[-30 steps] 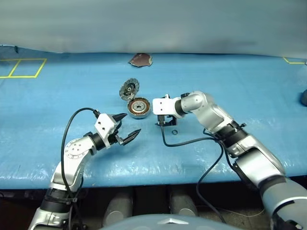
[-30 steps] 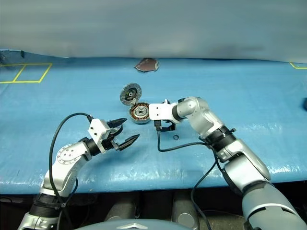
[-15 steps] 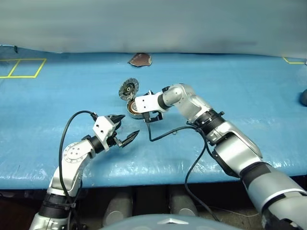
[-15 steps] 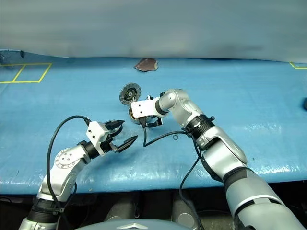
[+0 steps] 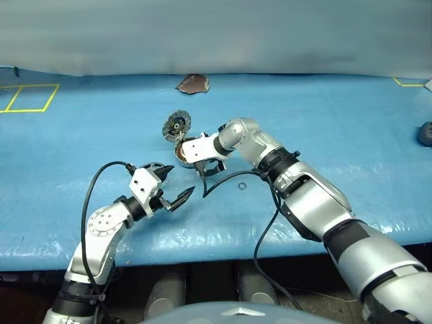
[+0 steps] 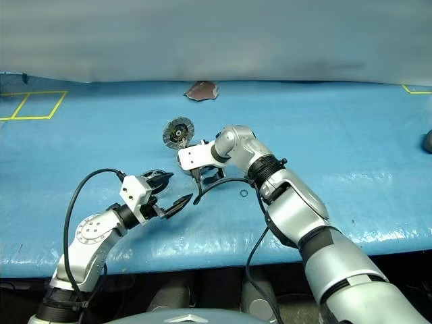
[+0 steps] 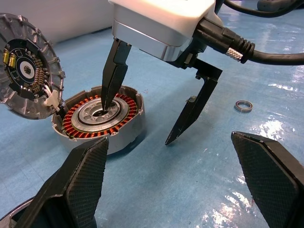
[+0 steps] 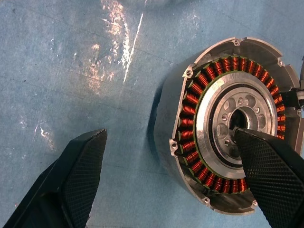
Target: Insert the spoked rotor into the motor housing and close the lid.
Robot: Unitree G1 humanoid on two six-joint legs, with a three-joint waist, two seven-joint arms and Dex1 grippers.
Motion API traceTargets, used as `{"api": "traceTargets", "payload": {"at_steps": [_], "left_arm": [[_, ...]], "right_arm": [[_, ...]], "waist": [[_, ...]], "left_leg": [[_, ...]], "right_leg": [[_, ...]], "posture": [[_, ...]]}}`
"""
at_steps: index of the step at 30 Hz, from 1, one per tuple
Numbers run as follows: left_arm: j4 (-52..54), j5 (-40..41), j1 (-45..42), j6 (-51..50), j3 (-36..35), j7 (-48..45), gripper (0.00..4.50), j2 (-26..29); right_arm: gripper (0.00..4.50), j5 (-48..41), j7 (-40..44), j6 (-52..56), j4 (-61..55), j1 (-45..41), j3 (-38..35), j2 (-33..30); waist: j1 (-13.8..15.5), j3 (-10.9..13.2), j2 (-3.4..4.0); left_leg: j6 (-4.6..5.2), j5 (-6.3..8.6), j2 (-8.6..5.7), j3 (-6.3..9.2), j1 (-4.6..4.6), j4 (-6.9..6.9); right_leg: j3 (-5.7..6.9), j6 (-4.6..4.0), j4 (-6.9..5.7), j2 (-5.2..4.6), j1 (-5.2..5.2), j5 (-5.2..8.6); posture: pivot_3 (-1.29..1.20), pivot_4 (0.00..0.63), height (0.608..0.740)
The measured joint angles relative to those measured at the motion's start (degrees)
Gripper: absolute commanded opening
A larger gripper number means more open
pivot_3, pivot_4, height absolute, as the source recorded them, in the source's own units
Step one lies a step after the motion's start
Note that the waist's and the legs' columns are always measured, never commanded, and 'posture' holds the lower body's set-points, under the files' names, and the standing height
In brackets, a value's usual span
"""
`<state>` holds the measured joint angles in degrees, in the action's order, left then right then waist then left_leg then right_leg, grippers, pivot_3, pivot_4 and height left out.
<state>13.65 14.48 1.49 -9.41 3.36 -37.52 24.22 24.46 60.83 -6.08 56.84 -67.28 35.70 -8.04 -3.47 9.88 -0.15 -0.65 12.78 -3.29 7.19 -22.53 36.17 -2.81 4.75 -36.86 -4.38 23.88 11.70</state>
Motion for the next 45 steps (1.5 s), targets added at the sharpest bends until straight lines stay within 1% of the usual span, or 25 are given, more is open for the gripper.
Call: {"api": "traceTargets", "payload": {"at_steps": [6,9,11,14,16,17,19,20,23,26,35,39,45], "left_arm": [[0.1,0.0,0.8,0.0,0.0,0.3,4.50,0.0],[0.1,-0.1,1.0,0.0,0.0,0.5,4.50,0.0],[0.2,-0.1,1.1,0.0,0.0,0.7,4.50,0.1],[0.3,-0.1,1.2,0.0,-0.1,0.8,4.50,0.3],[0.3,-0.1,1.1,0.0,-0.2,0.8,4.50,0.5],[0.3,-0.1,1.1,0.0,-0.2,0.8,4.50,0.5],[0.3,-0.1,1.1,0.0,-0.2,0.7,4.50,0.6],[0.3,-0.1,1.1,0.0,-0.2,0.7,4.50,0.6],[0.3,0.0,0.9,-0.1,-0.2,0.0,4.50,0.8],[0.3,0.0,0.5,-0.2,-0.2,-0.5,4.50,1.3],[0.2,0.2,-0.3,-0.9,-0.4,-2.6,4.50,3.0],[0.2,0.2,-0.8,-1.3,-0.4,-3.0,4.50,3.0],[-0.1,0.1,-1.8,-1.4,-0.3,-3.8,4.50,3.0]], "right_arm": [[4.48,0.9,0.0,-0.9,3.7,-1.6,-0.2,2.3],[3.86,1.0,-0.3,-0.9,5.3,-2.2,-0.8,3.2],[3.28,1.0,-0.8,-0.9,6.0,-2.5,-1.2,3.4],[3.28,1.1,-0.8,-0.9,6.2,-2.7,-1.5,3.6],[2.96,1.1,-0.5,-0.9,6.2,-2.7,-1.6,3.7],[2.74,1.0,-0.2,-0.9,6.1,-2.7,-1.9,3.6],[2.11,0.9,0.8,-0.8,5.3,-2.6,-2.5,3.2],[1.99,0.9,1.0,-0.7,4.9,-2.4,-2.5,3.1],[1.99,0.8,2.3,1.6,0.0,0.0,-3.0,2.0],[1.99,0.1,3.9,5.2,-7.2,3.8,-3.9,0.7],[1.99,-0.1,4.4,21.5,-34.5,18.2,-5.0,-4.5],[1.99,0.8,4.2,25.9,-44.7,23.6,-4.1,-7.4],[1.99,2.2,3.0,32.3,-53.0,28.2,-3.4,-8.6]], "waist": [[-0.2,0.0,0.01],[-0.3,0.0,0.01],[-0.3,0.0,0.01],[-0.3,0.0,0.01],[-0.4,0.0,0.01],[-0.4,0.0,0.02],[-0.3,0.0,0.01],[-0.3,0.0,0.02],[-0.3,0.0,0.02],[-0.3,0.0,0.02],[0.1,-0.1,0.05],[0.6,-0.1,0.02],[1.1,-0.2,-0.05]], "left_leg": [[-0.13,-0.08,0.03,0.22,0.00,-0.17],[-0.15,-0.09,0.03,0.25,0.00,-0.17],[-0.16,-0.09,0.02,0.27,0.00,-0.17],[-0.17,-0.10,0.03,0.30,0.00,-0.19],[-0.17,-0.10,0.02,0.29,0.00,-0.19],[-0.17,-0.10,0.02,0.30,0.00,-0.19],[-0.17,-0.10,0.02,0.32,0.00,-0.19],[-0.17,-0.10,0.02,0.32,0.00,-0.19],[-0.17,-0.10,0.02,0.34,-0.01,-0.20],[-0.17,-0.10,0.02,0.38,0.00,-0.20],[-0.18,-0.11,0.01,0.44,0.00,-0.15],[-0.19,-0.11,0.01,0.48,0.01,-0.12],[-0.22,-0.13,0.02,0.47,0.06,-0.09]], "right_leg": [[0.11,-0.10,-0.04,0.06,0.05,0.03],[0.13,-0.11,-0.05,0.07,0.03,0.03],[0.14,-0.11,-0.05,0.07,0.03,0.03],[0.15,-0.12,-0.06,0.08,0.03,0.03],[0.14,-0.12,-0.06,0.08,0.04,0.03],[0.14,-0.12,-0.06,0.08,0.03,0.03],[0.15,-0.12,-0.06,0.08,0.03,0.03],[0.15,-0.12,-0.06,0.09,0.03,0.03],[0.16,-0.12,-0.06,0.08,0.02,0.03],[0.19,-0.12,-0.06,0.08,-0.01,0.03],[0.28,-0.11,-0.06,0.07,-0.09,0.03],[0.34,-0.11,-0.05,0.05,-0.14,0.04],[0.36,-0.11,-0.04,0.05,-0.20,0.05]], "posture": [[0.00,0.150,0.740],[0.00,0.150,0.740],[0.00,0.150,0.740],[0.00,0.150,0.740],[0.00,0.150,0.740],[0.00,0.150,0.740],[0.00,0.150,0.740],[0.00,0.150,0.740],[0.00,0.150,0.740],[0.00,0.150,0.740],[0.00,0.150,0.740],[0.00,0.150,0.740],[0.00,0.150,0.740]]}}
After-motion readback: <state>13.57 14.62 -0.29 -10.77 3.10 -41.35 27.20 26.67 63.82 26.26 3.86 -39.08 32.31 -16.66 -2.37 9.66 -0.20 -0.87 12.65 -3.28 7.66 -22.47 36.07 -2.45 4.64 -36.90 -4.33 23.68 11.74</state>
